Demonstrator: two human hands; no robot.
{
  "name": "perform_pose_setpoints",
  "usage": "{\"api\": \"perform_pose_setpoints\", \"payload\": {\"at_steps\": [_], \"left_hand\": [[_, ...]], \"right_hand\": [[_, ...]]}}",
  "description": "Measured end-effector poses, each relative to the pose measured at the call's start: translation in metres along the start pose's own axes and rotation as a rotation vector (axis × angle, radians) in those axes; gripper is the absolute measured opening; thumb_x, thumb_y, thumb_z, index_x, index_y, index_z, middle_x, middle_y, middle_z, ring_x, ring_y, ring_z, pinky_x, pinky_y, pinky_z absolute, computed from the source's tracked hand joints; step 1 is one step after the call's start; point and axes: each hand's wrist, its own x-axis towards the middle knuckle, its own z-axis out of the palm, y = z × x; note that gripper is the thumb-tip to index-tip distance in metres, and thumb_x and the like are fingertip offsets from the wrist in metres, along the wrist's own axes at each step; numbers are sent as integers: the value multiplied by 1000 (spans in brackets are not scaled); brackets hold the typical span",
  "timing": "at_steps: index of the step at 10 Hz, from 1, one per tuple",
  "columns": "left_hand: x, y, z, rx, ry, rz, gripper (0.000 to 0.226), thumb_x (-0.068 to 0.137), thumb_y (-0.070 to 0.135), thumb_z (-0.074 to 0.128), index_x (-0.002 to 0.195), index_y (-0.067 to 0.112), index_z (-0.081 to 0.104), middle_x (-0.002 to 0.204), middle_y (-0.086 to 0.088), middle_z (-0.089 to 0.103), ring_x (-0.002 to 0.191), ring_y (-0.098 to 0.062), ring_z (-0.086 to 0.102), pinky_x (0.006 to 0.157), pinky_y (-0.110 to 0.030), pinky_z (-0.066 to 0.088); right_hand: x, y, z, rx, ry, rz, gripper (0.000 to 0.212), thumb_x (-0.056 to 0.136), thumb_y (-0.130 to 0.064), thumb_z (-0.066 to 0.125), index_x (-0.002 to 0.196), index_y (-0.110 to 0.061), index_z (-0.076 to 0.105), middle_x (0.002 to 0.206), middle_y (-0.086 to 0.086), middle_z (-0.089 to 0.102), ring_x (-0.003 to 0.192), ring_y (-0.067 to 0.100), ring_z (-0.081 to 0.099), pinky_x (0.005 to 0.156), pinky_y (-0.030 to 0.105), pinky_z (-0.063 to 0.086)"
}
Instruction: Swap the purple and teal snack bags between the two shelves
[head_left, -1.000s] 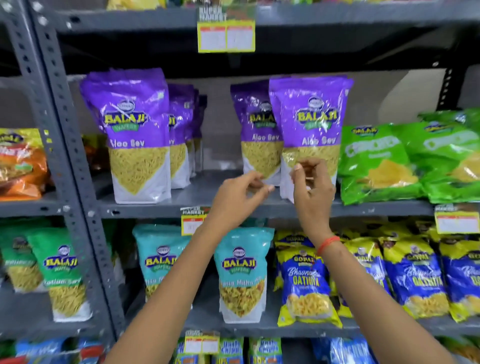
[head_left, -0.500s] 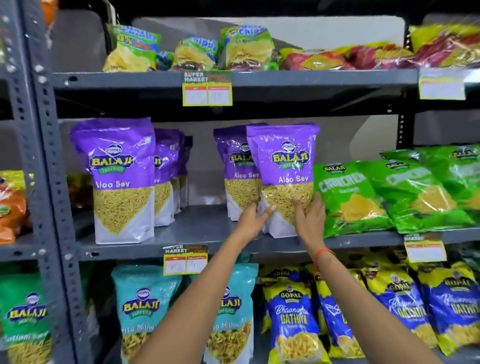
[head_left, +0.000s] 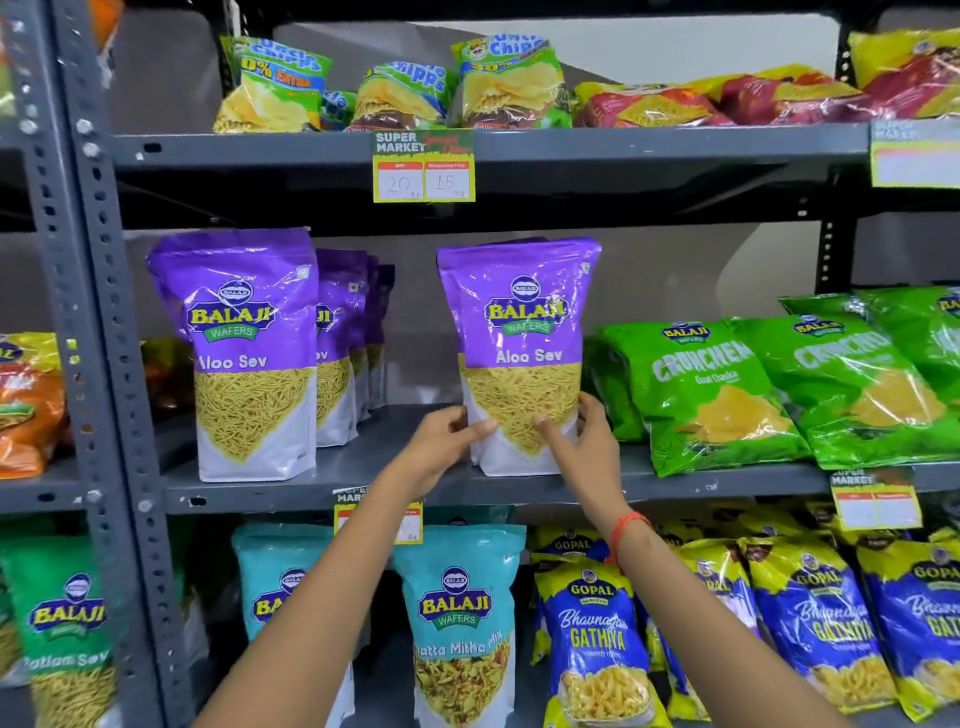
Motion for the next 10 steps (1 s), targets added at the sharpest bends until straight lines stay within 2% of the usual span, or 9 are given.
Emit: {"api": "perform_pose_setpoints", "payload": {"at_steps": [1,2,4,6,7,8,9,10], "left_hand": [[1,3,-12,-24,30,-20,32,85,9,64,115,-3,60,122,-23,63,107,-30,62,103,-44,47],[2,6,-14,1,24,-23,36,86,10,64,119,-3,57,124,-19,63,107,-26,62,95,-33,51],[2,4,-14,1,17,-35,39,86,12,64,122,0,56,121,-16,64,104,-23,63,87,-25,52],[1,2,-13,-20,50,-42,40,85,13,66,122,2,57,123,-16,63,106,-24,62,97,-36,49],[0,3,-13,-24,46,-37,40,84,13,66,122,1,57,125,-17,63,106,-25,62,96,-36,50],[-3,6,-12,-19,42,-30,40,85,12,65,121,-1,56,125,-19,63,103,-24,63,91,-31,53],[-4,7,-12,-24,28,-19,39,86,10,64,122,-4,56,124,-19,63,96,-20,65,79,-21,56],[-7,10,-11,-9,52,12,41,87,14,64,124,1,54,132,-18,59,107,-22,63,84,-23,54]], "right_hand": [[0,1,11,-21,-42,-6,57,79,-25,72,128,-12,46,128,11,59,119,26,54,97,38,44],[2,2,15,-28,-48,-2,59,80,-23,71,131,-11,44,132,13,56,122,28,51,98,38,42],[4,5,14,2,-70,17,60,80,-21,72,131,-9,43,133,14,54,123,28,50,96,33,40],[3,3,14,14,-75,28,61,80,-20,72,132,-9,42,134,15,53,123,28,50,95,32,39],[4,4,12,22,-85,28,61,79,-19,72,131,-9,42,134,14,54,123,28,50,97,34,40],[4,1,9,31,-109,49,59,79,-17,73,129,-9,42,134,14,54,123,27,50,96,33,40],[3,-1,7,66,-113,35,58,78,-14,73,127,-7,43,132,14,55,122,26,50,94,31,39],[2,-6,6,73,-112,70,62,78,-16,74,129,-6,41,134,15,53,121,23,49,94,29,38]]}}
